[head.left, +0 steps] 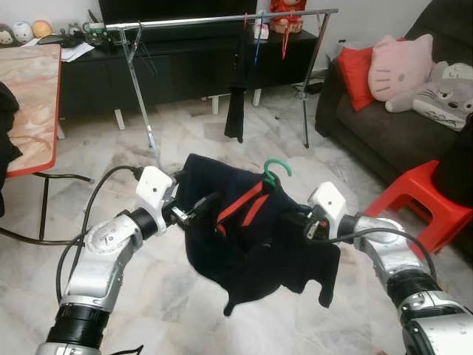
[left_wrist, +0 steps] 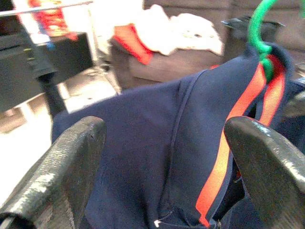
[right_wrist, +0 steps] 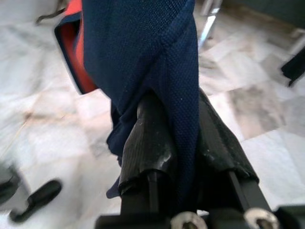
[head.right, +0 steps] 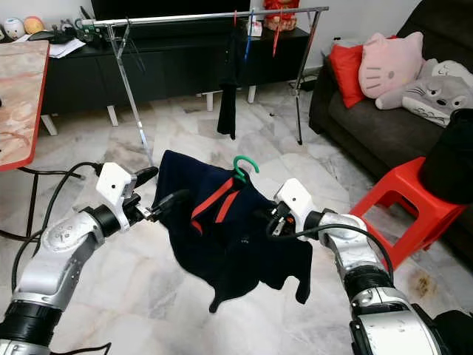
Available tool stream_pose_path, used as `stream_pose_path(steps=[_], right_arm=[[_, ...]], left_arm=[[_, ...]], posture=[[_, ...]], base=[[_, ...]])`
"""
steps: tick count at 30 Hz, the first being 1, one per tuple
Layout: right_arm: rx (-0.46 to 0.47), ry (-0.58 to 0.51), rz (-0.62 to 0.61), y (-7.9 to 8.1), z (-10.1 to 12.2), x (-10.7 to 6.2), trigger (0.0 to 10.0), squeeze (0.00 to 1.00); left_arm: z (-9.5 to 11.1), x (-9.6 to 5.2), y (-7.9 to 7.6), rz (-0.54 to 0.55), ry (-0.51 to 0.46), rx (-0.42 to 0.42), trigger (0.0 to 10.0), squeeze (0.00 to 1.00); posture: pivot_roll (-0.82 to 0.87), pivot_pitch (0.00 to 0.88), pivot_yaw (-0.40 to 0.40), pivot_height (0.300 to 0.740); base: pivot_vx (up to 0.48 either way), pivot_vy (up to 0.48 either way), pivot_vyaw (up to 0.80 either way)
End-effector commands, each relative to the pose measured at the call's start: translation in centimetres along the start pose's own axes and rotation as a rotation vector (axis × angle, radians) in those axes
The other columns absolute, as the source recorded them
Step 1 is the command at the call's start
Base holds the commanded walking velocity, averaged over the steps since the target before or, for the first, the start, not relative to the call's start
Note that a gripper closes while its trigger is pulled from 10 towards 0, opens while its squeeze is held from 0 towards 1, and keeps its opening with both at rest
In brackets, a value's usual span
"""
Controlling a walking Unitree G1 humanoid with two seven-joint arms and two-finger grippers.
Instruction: Hang hanger
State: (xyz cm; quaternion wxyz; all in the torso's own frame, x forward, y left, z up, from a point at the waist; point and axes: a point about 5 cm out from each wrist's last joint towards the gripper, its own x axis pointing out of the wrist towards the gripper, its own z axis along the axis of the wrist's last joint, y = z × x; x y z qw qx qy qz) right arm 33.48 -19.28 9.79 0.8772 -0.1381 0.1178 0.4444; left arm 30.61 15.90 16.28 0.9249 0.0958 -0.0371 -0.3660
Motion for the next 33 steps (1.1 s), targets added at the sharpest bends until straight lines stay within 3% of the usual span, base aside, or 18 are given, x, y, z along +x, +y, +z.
stream_pose_path(steps=[1,5,9,10,11,23,33], right_arm=[[-0.034,-0.043,0.028,-0.3,0.8,-0.6,10.0,0.0],[-0.022,-0.059,0.122,0.1,0.6,-1.3,10.0,0.0],[-0.005,-0.059,0.181,0.2,0.5,-1.9,10.0,0.0],[0.0,-0.062,0.196,0.2,0.5,-2.0,10.0,0.0],[0.006,-0.07,0.221,0.1,0.7,-2.1,10.0,0.0],[0.01,-0.021,0.328,1.4,-0.3,-1.9,10.0,0.0],[0.029,0.014,0.303,1.7,-1.3,-2.0,10.0,0.0]], left_arm=[[0.5,0.0,-0.6,-0.077,0.0,0.0,10.0,1.0],[0.4,-0.8,-1.0,-0.197,0.057,0.014,10.0,1.0],[-0.1,-0.8,-1.2,-0.24,0.081,0.013,10.0,1.0],[-0.2,-0.8,-1.5,-0.265,0.091,0.016,10.0,0.89],[-0.3,-0.6,-2.0,-0.314,0.1,0.018,10.0,0.0],[0.9,0.0,-2.2,-0.421,0.098,0.061,10.0,0.0],[2.3,-1.0,-2.2,-0.497,0.125,0.099,10.0,0.0]], posture=[[0.0,0.0,-0.092,0.74],[0.0,0.0,-0.094,0.74],[0.0,0.0,-0.097,0.74],[0.0,0.0,-0.097,0.74],[0.0,0.0,-0.099,0.74],[0.01,0.0,-0.1,0.74],[0.01,0.0,-0.107,0.74]], base=[[0.0,0.0,0.0],[0.0,0.0,0.0],[0.0,0.0,0.0],[0.0,0.0,0.0],[0.0,0.0,0.0],[0.0,0.0,0.0],[0.0,0.0,0.0]])
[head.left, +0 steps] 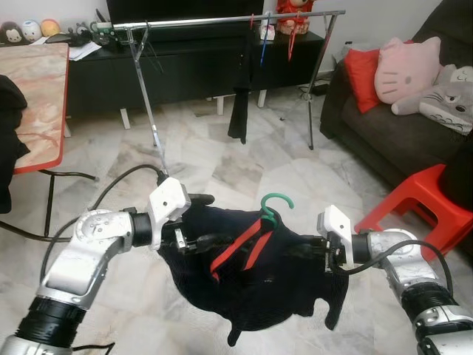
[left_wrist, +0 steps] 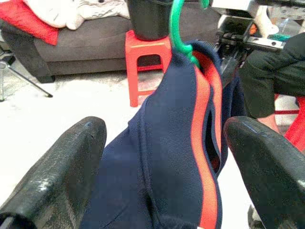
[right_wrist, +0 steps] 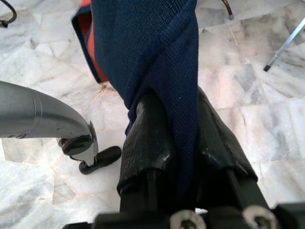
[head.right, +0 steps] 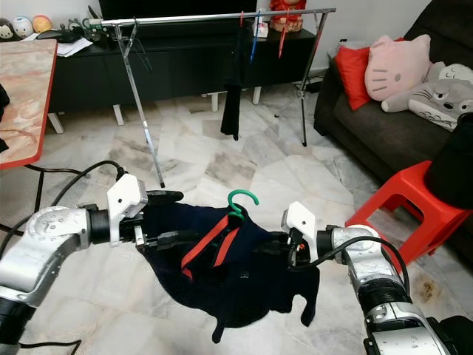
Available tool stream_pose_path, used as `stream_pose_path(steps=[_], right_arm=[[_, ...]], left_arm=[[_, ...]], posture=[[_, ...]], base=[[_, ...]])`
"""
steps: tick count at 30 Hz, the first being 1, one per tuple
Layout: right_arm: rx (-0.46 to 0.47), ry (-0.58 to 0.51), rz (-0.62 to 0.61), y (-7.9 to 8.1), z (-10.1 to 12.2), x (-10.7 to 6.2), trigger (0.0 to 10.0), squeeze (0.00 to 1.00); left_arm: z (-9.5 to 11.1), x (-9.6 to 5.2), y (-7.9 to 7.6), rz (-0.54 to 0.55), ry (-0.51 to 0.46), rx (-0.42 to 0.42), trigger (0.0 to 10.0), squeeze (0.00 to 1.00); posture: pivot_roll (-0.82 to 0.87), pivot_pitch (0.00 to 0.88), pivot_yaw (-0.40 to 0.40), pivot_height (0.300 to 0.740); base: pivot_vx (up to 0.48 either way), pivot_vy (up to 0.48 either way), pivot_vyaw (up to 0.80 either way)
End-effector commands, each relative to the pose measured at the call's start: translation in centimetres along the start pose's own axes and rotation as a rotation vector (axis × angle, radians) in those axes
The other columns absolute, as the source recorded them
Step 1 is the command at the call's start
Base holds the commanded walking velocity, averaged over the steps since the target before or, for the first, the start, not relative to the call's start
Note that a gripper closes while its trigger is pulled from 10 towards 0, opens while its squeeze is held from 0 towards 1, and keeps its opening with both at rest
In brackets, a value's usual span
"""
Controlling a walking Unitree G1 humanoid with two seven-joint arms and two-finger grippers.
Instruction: Hang hanger
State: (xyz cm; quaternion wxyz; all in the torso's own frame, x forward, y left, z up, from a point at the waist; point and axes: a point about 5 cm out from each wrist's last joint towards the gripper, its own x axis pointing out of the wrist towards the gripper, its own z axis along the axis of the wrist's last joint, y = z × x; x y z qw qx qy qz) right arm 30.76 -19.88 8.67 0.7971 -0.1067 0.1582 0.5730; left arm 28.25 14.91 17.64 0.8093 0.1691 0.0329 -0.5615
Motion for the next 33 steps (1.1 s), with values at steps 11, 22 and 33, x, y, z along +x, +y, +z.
stream_pose_path(steps=[11,22,33], right_arm=[[-0.014,-0.009,0.125,0.7,0.6,0.1,10.0,0.0],[-0.024,0.009,0.178,1.2,0.6,0.0,10.0,0.0],[-0.032,0.002,0.234,1.7,1.0,0.1,10.0,0.0]], left_arm=[[-0.6,2.1,-1.0,-0.053,-0.019,-0.053,10.0,0.0],[-0.6,3.1,-1.5,-0.113,-0.03,-0.073,10.0,0.0],[-2.2,3.7,-2.5,-0.176,0.034,-0.091,10.0,0.0]], posture=[[0.01,0.0,-0.107,0.74],[0.0,0.0,-0.105,0.74],[-0.01,0.0,-0.106,0.74]], base=[[0.0,0.0,0.0],[0.0,0.0,0.0],[0.0,0.0,0.0]])
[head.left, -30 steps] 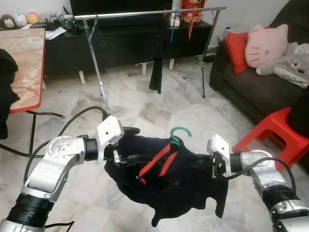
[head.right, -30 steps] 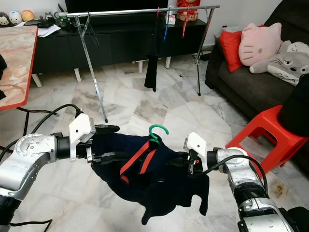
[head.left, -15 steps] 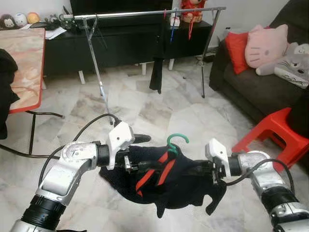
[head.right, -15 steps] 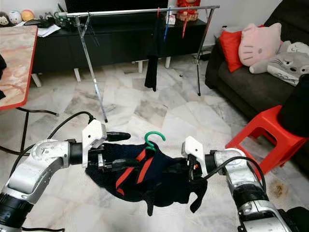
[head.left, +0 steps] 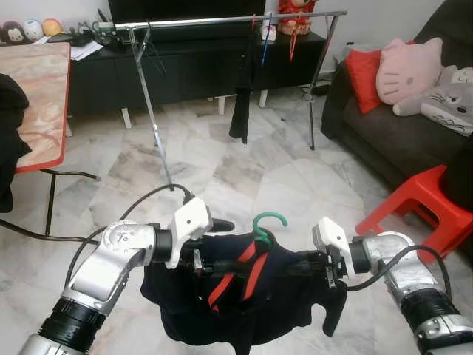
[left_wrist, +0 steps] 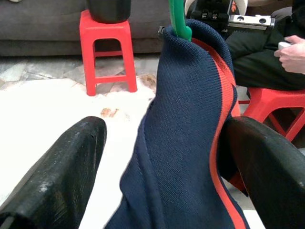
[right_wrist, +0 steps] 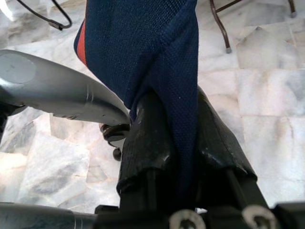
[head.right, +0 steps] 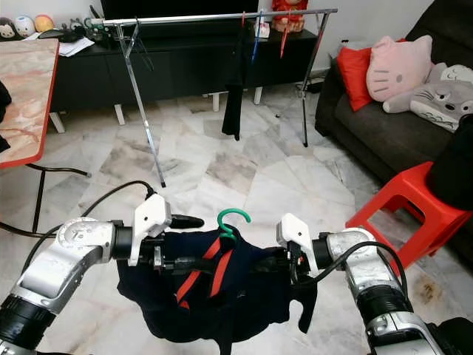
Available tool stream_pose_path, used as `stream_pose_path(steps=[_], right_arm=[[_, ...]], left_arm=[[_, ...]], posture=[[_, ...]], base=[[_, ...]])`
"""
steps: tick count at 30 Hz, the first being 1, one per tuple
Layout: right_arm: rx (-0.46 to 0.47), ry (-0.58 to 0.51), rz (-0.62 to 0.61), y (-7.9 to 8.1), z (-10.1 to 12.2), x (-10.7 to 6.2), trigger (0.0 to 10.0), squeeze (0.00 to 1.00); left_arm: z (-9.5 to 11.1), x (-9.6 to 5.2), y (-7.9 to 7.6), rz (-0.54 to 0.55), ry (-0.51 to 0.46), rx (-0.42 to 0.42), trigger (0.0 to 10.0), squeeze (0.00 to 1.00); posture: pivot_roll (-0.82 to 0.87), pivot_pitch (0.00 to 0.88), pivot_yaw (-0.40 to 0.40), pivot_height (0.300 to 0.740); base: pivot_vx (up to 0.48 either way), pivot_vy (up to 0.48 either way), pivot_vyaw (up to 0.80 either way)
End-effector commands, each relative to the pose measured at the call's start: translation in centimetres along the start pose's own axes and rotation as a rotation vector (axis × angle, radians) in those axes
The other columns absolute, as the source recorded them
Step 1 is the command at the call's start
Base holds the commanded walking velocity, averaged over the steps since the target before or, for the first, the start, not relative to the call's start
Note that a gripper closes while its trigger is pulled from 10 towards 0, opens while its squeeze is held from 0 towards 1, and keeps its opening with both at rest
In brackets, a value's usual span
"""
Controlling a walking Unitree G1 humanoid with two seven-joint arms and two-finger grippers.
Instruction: Hang hanger
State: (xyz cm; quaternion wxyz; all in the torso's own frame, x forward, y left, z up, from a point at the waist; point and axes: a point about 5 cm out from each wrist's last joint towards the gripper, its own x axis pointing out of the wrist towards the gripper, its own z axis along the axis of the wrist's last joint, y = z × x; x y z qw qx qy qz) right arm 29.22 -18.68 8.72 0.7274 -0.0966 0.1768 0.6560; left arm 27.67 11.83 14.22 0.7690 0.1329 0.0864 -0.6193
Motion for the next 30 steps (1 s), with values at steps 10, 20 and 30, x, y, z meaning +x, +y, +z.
stream_pose_path(steps=[10,20,30], right_arm=[[-0.036,-0.024,0.039,0.12,1.14,-0.17,10.0,0.0],[-0.03,-0.027,0.046,0.27,1.04,0.31,10.0,0.0],[-0.038,-0.027,0.042,0.12,1.32,0.24,10.0,0.0]], left_arm=[[0.14,1.11,0.03,-0.008,-0.031,-0.005,0.0,0.0],[0.25,1.22,-0.27,-0.036,-0.032,-0.008,0.0,0.0],[0.43,1.3,-0.54,-0.068,-0.044,-0.012,0.0,0.0]], posture=[[-0.01,0.0,-0.109,0.74],[-0.01,0.0,-0.106,0.74],[-0.01,0.0,-0.104,0.74]], base=[[0.0,0.0,0.0],[0.0,0.0,0.0],[0.0,0.0,0.0]])
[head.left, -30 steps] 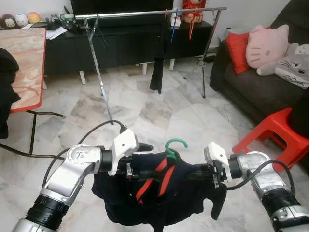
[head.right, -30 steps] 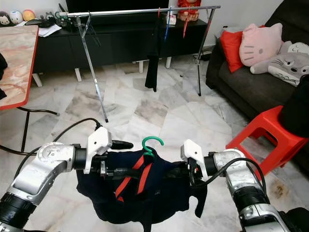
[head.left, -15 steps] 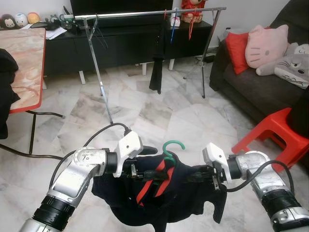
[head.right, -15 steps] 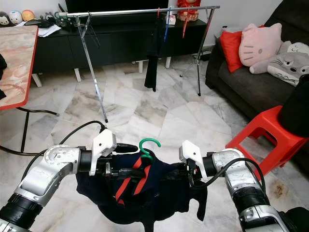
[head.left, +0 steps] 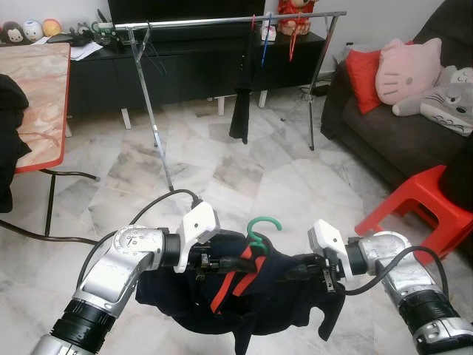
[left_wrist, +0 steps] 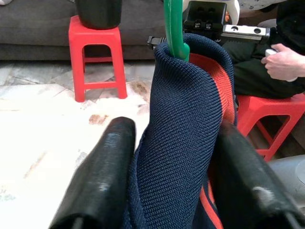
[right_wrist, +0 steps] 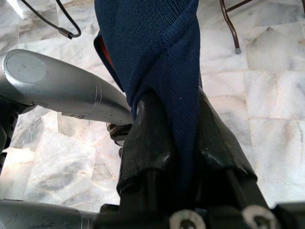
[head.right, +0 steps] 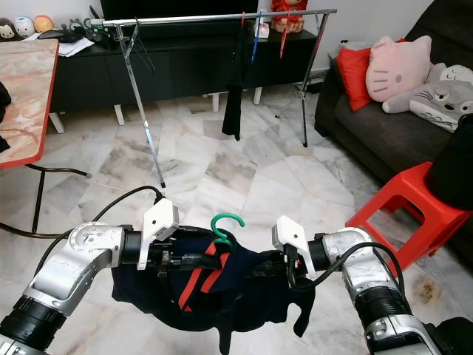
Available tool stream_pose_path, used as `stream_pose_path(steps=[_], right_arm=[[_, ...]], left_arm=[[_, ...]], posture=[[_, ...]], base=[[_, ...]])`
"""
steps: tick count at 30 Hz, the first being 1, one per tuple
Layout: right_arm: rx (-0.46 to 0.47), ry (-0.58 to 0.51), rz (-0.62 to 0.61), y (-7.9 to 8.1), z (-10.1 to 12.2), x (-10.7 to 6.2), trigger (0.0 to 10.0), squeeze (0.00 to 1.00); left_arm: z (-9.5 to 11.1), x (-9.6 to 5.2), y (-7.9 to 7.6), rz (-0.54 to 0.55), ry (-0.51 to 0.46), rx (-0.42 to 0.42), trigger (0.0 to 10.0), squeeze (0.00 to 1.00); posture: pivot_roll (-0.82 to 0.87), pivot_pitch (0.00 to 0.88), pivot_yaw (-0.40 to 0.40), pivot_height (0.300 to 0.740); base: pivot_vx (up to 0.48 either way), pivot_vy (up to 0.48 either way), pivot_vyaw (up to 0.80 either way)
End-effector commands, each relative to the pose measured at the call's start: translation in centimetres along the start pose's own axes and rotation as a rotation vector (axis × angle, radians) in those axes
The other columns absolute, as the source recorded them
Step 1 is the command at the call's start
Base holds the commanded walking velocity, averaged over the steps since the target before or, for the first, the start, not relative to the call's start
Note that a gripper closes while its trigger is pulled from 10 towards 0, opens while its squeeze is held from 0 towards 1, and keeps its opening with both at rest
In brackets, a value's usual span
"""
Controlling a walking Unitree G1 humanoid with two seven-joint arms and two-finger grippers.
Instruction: Hang hanger
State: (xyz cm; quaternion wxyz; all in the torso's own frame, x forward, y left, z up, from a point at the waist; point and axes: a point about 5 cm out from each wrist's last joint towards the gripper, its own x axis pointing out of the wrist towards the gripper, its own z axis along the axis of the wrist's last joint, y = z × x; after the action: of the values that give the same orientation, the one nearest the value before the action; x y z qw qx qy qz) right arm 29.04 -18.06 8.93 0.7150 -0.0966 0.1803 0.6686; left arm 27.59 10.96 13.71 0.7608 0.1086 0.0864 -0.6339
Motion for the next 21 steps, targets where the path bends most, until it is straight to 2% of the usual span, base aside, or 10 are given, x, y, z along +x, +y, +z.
stream_pose_path(steps=[1,21], right_arm=[[-0.037,-0.032,0.006,-0.16,0.91,-0.25,10.0,0.0],[-0.042,-0.005,-0.031,-0.51,0.57,-0.06,10.0,0.0]], left_arm=[[0.7,0.4,-0.28,-0.034,-0.012,0.021,0.0,0.0],[1.06,0.17,-0.54,-0.063,-0.009,0.037,0.0,0.0]], posture=[[-0.01,0.0,-0.104,0.74],[-0.02,0.0,-0.093,0.74]], base=[[0.0,0.0,0.0],[0.0,0.0,0.0]])
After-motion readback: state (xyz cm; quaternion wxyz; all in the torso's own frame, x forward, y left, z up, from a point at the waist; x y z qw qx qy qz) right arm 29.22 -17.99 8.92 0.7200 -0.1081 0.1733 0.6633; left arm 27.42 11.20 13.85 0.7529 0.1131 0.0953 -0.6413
